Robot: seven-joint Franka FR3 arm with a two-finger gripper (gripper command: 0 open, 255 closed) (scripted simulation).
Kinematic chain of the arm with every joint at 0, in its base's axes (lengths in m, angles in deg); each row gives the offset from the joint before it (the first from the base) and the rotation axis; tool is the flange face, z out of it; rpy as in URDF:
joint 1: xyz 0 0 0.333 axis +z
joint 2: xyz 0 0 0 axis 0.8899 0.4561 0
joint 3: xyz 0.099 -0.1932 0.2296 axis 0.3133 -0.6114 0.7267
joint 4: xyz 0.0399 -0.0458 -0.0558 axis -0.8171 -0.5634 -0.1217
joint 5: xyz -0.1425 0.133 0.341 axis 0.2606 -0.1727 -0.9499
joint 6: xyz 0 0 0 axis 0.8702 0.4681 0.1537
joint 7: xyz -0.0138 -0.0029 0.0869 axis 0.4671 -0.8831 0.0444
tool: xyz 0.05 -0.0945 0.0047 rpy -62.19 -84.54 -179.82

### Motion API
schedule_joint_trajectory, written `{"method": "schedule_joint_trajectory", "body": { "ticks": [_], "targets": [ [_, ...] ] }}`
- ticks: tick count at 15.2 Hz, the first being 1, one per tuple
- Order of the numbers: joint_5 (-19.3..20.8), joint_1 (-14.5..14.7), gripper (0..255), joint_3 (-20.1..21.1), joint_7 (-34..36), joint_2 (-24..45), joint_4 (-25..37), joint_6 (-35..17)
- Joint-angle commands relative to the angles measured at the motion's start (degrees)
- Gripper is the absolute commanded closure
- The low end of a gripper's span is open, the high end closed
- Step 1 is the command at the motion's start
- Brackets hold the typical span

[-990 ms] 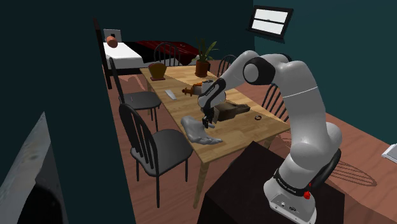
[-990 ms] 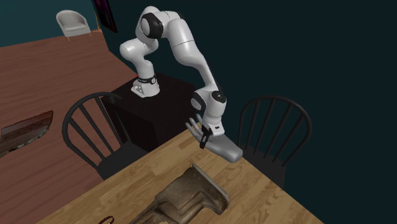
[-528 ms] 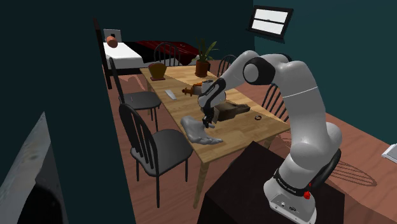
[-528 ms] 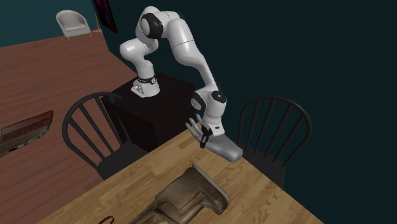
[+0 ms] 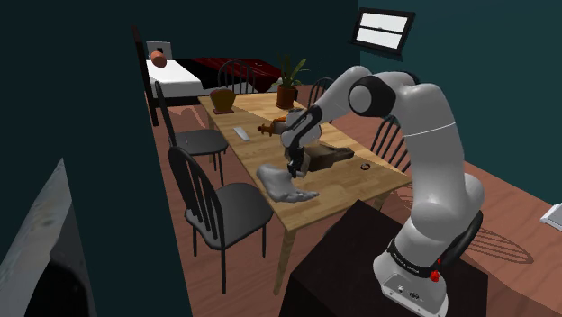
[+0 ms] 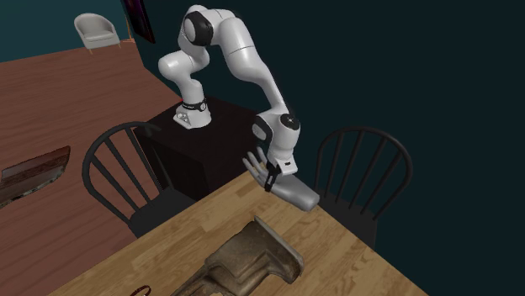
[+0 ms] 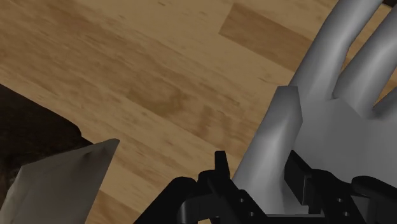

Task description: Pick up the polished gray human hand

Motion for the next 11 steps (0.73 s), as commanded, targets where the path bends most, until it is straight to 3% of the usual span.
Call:
{"method": "schedule_joint_trajectory", "body": {
  "ticks": [1,11],
  "targets": [
    [0.09,0.13,255,-0.08,-0.01,-1.27,-0.23,0.99],
    [0.47,0.46,255,-0.45,-0.20,-6.21,-1.08,5.06]
  ]
}}
